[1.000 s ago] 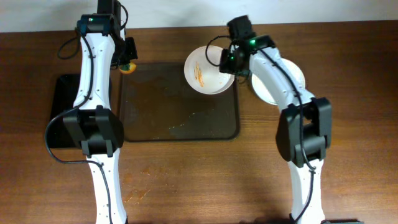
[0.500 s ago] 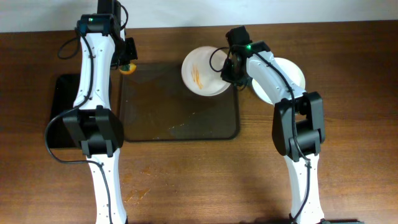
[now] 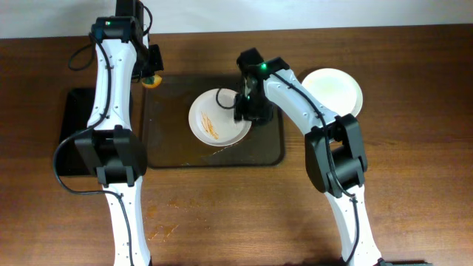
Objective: Clean dirty plates on tray and stack at the side
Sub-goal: 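Grasp the rim of the last plate on the tray with the right gripper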
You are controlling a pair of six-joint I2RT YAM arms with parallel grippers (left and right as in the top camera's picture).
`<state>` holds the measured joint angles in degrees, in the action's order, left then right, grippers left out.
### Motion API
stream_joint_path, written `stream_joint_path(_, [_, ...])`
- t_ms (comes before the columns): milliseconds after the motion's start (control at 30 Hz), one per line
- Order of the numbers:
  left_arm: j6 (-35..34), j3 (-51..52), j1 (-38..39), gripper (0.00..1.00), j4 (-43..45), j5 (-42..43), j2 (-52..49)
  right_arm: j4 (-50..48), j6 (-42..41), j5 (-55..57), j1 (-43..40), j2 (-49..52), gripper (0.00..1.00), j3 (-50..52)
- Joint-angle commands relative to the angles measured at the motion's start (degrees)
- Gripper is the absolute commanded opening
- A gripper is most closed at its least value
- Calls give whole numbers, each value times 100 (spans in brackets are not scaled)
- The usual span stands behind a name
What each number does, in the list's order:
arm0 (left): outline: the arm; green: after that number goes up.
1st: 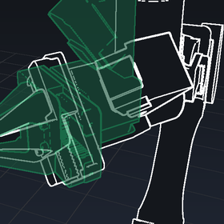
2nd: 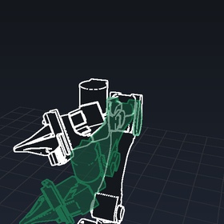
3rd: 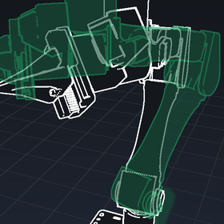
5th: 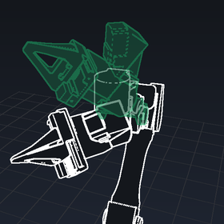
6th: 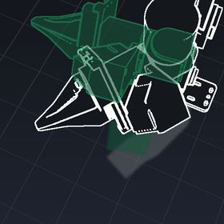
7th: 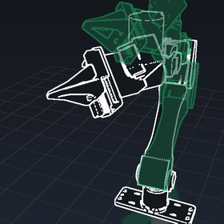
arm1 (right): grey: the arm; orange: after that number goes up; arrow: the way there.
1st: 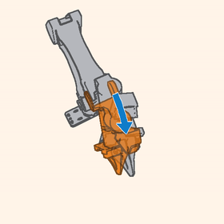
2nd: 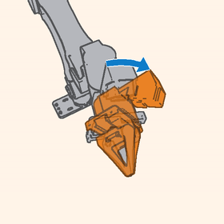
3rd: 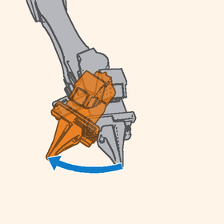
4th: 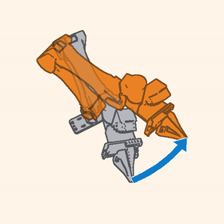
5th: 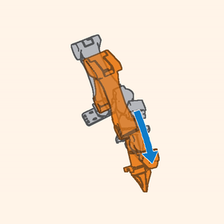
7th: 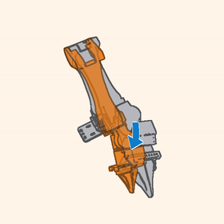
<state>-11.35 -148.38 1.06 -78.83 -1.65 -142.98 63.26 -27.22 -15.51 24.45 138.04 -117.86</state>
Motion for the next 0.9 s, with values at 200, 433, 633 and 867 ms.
stream_joint_path(200, [116, -17, 2, 1, 57, 61, 2, -671, 1456, 63, -267, 201, 50, -203])
stream_joint_path(433, [116, -17, 0, 0, 55, 61, 2, -503, 586, 42, -162, 286, 30, -192])
stream_joint_path(633, [114, -17, 0, 1, 52, 63, -39, -505, -365, 267, -103, 361, 9, -181])
stream_joint_path(867, [114, -17, 0, 1, 9, 68, -52, -623, -1526, 247, 81, 485, 4, -170])
